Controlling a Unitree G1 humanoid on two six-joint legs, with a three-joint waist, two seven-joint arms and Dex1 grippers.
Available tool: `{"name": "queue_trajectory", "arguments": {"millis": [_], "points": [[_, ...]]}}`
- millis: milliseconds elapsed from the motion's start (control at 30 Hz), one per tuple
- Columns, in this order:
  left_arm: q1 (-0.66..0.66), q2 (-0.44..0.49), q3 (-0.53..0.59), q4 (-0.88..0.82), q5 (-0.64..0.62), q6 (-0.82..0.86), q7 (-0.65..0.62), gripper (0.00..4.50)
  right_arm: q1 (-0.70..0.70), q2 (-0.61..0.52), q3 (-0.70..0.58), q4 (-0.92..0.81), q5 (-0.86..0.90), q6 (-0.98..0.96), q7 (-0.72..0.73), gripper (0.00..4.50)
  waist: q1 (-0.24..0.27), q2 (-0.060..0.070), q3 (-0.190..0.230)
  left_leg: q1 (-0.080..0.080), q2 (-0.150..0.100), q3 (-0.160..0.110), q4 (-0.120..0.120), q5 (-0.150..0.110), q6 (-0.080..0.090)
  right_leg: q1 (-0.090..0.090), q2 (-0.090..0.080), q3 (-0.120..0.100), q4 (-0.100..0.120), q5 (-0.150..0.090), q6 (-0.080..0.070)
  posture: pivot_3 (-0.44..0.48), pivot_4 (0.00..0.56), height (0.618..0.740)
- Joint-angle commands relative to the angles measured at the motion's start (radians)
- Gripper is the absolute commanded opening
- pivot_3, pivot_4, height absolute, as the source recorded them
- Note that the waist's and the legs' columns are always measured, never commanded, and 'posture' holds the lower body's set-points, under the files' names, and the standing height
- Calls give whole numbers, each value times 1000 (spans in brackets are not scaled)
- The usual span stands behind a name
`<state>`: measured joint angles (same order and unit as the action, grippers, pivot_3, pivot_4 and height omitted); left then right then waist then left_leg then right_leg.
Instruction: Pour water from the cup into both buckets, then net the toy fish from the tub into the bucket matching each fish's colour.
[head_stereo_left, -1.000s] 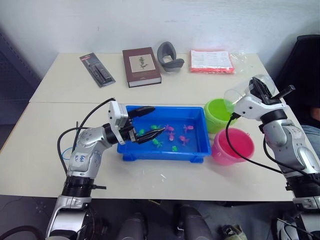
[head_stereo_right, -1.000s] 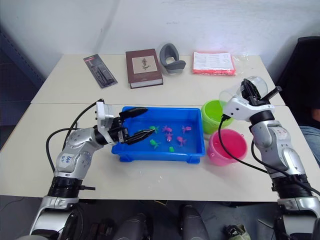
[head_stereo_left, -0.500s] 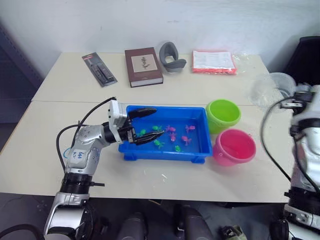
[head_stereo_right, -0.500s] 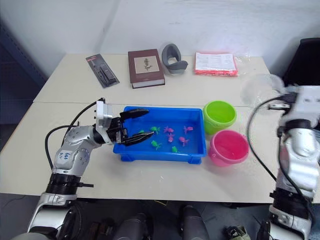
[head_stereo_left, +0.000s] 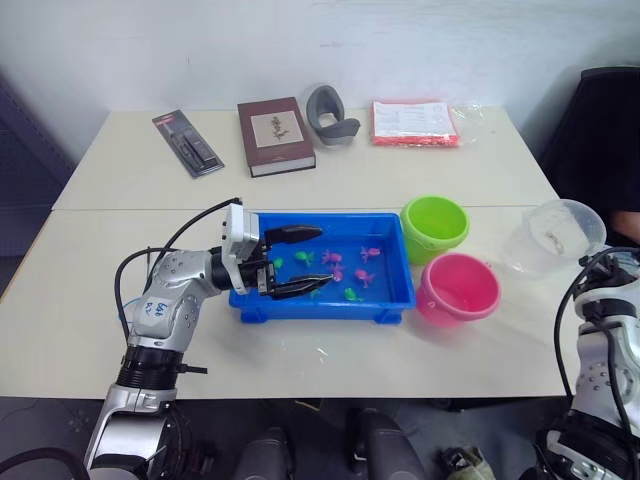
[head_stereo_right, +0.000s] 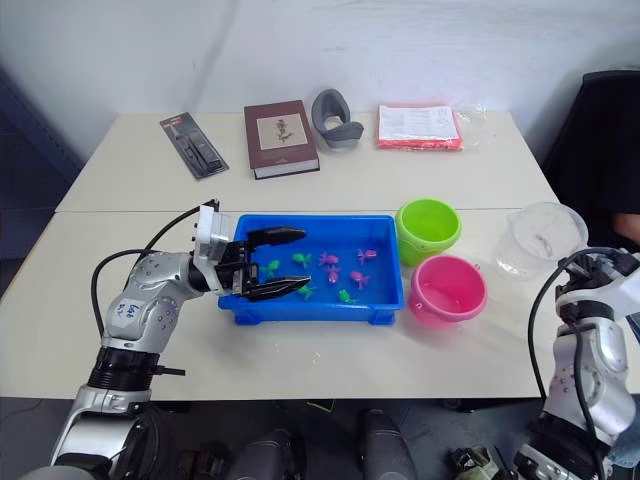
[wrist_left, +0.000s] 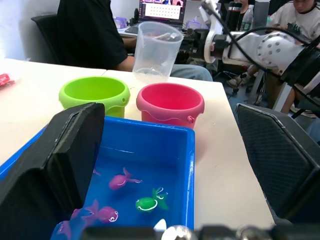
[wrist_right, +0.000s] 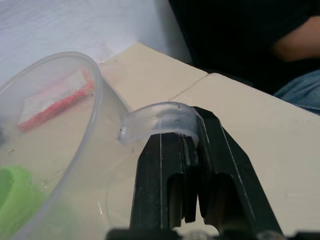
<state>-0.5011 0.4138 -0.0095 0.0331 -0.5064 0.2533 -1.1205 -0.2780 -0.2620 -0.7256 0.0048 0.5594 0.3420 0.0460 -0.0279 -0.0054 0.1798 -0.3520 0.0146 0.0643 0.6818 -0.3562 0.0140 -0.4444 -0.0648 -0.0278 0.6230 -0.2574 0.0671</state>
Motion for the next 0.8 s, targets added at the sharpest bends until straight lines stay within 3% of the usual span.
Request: {"name": "queue_trajectory", "arguments": {"millis": [33, 233, 333, 533, 667, 800], "points": [[1, 13, 10, -63, -25, 6, -8, 4500, -26, -4, 3, 97, -10, -82, -3, 10, 0, 0, 0, 0, 0, 0, 0, 0, -1, 0, 0, 0, 1, 0, 0, 0, 150, 740], [17, 49, 17, -123, -60, 56, -29, 4500, -40, -15, 14, 181, -11, -144, -7, 10, 1, 0, 0, 0, 0, 0, 0, 2, -4, 0, 0, 1, 2, 0, 0, 0, 150, 740], [31, 64, 19, -149, -72, 72, -36, 4500, -20, -25, 25, 174, -28, -148, -24, 1187, 0, 0, 0, 0, 0, 0, 0, 2, -4, 0, 0, 2, 2, 0, 0, 0, 150, 740], [53, 97, 25, -157, -78, 84, -50, 4500, 108, -14, 20, -35, 46, -38, -40, 4299, 2, 0, 0, 0, 0, 0, -1, 2, -4, 0, -1, 2, 2, 0, 0, 0, 150, 740], [49, 145, 47, -132, -64, 74, -67, 4500, 266, 9, -4, -253, 128, 75, -98, 4411, 2, 0, 0, 0, 1, 0, -1, 1, -3, 0, 0, 2, 1, 0, 0, 0, 150, 740], [80, 197, 78, -105, -55, 60, -83, 4500, 464, 5, 4, -446, 215, 160, -58, 4411, 2, 1, 0, 0, 1, 0, -2, -1, 1, 0, 0, 2, -1, 0, 0, 0, 150, 740]]}}
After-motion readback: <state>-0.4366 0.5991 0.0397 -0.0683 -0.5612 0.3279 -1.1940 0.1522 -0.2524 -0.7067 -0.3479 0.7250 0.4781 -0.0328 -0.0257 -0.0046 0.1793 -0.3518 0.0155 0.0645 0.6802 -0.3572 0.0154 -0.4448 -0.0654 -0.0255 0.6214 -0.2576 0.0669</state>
